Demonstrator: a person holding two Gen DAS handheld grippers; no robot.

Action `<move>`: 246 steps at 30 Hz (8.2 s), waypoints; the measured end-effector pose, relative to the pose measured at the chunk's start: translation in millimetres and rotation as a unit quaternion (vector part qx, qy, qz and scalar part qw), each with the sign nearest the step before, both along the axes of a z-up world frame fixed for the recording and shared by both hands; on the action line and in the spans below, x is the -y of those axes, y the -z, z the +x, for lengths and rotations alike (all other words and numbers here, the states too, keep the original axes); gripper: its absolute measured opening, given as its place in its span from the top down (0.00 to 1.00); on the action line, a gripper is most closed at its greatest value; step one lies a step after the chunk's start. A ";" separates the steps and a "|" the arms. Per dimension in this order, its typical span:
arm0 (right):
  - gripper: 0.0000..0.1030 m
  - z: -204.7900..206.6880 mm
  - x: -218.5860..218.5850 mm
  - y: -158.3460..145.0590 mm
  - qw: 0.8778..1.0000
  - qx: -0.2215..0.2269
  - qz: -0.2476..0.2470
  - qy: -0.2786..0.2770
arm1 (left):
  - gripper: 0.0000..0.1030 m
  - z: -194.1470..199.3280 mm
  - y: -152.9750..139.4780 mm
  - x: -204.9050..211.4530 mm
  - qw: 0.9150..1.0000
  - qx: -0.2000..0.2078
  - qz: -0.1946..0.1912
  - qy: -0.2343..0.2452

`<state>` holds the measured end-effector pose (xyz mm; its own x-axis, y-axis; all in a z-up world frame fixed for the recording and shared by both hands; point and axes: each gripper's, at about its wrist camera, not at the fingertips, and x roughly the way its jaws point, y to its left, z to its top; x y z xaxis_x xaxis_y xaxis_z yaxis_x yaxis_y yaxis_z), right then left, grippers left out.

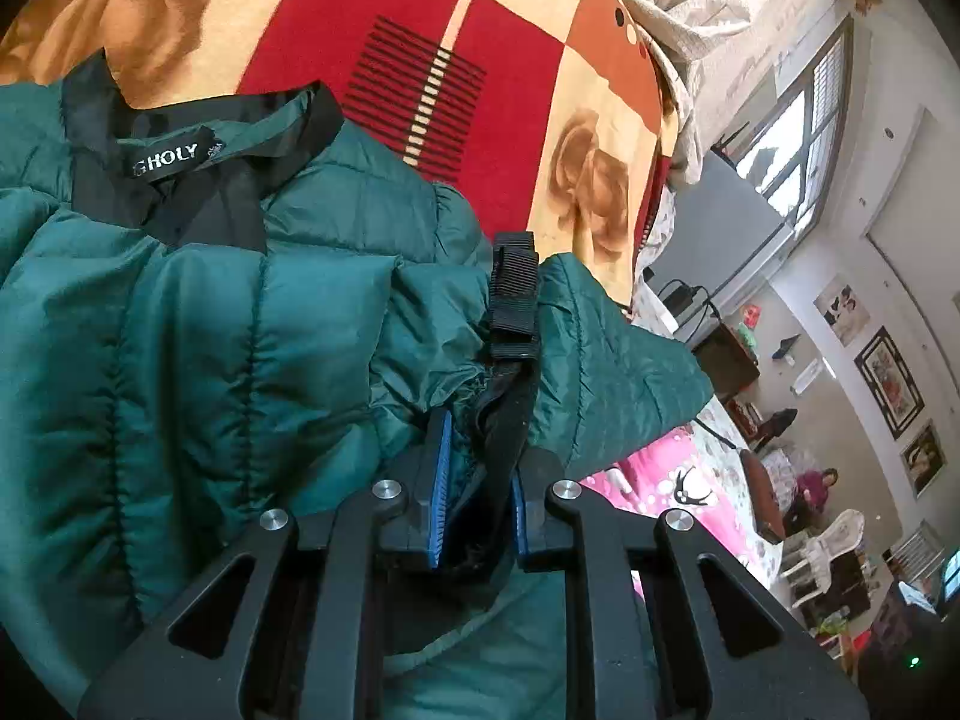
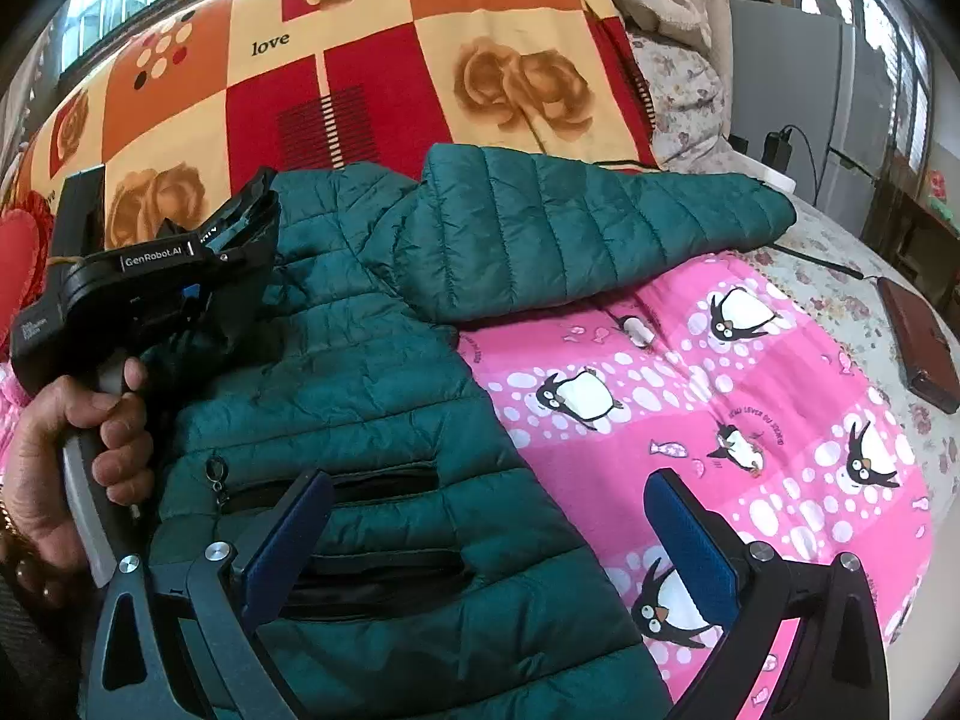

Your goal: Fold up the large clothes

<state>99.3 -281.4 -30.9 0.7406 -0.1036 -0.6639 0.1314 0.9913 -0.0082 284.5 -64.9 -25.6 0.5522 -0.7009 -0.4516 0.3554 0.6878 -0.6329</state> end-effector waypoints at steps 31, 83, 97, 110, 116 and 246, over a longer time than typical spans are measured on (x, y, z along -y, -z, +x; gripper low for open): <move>0.09 190.5 -63.7 45.0 0.939 -0.112 0.303 -0.120 | 0.40 -76.0 24.4 -220.8 0.904 -0.159 0.064 -0.392; 0.23 202.7 -98.8 -21.8 0.986 0.017 0.096 -0.132 | 0.37 -37.7 -14.5 -167.8 0.913 -0.049 0.193 -0.357; 0.15 187.0 -76.6 -39.5 0.993 0.036 0.043 -0.107 | 0.37 -50.1 -21.6 -148.4 0.931 -0.077 0.192 -0.301; 0.15 124.0 219.8 -65.8 0.976 0.094 0.089 0.175 | 0.25 -94.6 -31.5 -86.7 0.961 -0.090 0.147 -0.215; 0.15 156.8 312.8 -60.8 0.970 0.077 0.133 0.189 | 0.25 -84.4 -27.4 -92.1 0.946 -0.100 0.181 -0.251; 0.26 129.7 21.7 -34.9 0.990 0.056 0.127 -0.009 | 0.25 -45.2 -16.1 -89.5 0.977 -0.023 0.112 -0.178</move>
<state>229.1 -303.2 4.1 0.8117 0.0701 -0.5798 0.0987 0.9620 0.2545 239.3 24.5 -9.5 0.7185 -0.3497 -0.6012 0.0442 0.8856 -0.4623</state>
